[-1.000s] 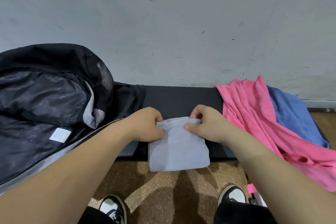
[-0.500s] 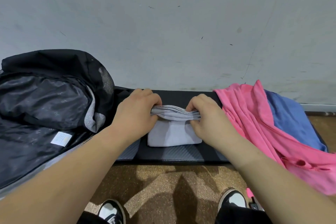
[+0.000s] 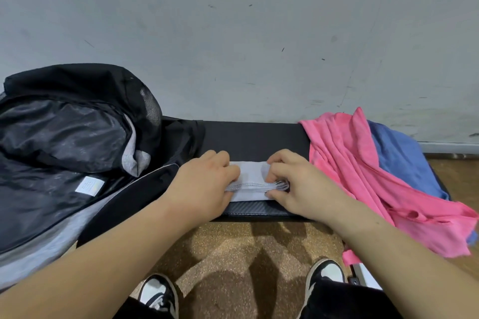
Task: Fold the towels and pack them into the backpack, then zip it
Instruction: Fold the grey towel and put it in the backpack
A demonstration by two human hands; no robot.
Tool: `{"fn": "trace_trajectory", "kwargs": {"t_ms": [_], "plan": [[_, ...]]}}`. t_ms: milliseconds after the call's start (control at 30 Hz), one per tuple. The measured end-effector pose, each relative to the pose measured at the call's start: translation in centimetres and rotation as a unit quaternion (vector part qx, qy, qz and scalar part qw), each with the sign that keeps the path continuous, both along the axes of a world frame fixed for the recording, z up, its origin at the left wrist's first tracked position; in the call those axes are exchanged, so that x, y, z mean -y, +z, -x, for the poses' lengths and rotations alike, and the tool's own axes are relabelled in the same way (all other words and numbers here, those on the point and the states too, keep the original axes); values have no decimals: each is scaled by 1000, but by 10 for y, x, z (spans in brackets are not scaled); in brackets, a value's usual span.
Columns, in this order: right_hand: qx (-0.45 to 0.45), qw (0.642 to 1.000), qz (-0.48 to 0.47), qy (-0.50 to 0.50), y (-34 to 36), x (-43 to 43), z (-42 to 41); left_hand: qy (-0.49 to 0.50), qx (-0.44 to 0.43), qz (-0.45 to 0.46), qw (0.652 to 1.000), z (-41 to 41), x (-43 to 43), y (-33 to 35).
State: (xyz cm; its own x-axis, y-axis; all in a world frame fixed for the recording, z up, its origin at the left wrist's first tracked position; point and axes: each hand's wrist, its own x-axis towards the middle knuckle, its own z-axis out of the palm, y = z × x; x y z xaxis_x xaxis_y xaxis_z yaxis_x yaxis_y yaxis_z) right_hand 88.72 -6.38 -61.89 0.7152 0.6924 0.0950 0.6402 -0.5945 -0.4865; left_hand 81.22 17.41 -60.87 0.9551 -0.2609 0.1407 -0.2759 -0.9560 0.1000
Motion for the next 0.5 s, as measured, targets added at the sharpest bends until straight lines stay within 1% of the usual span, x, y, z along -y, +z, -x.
{"fn": "trace_trajectory", "kwargs": {"t_ms": [67,100,167,233,300,333,433,500], "plan": [[2,1000,15,-5,1,-3,5,20,-29,12,999,2,1,-3],[1,1000,19,-10,2,-6,7,38,-39,33,998,2,1,-2],[-14,999,23,-25,2,-10,8,77,-60,103,990,-1,-1,-2],[-36,998,26,-46,0,-12,6,112,-76,151,979,-6,-4,-2],[-56,996,24,-67,0,-13,5,148,-86,175,970,-11,-5,0],[-60,995,26,-74,1,-13,4,167,-104,171,965,-13,-4,1],[-51,996,27,-67,4,-14,2,189,-210,156,947,-18,-5,-4],[-57,996,35,-57,6,-13,1,179,-268,178,930,-20,-9,-9]]}}
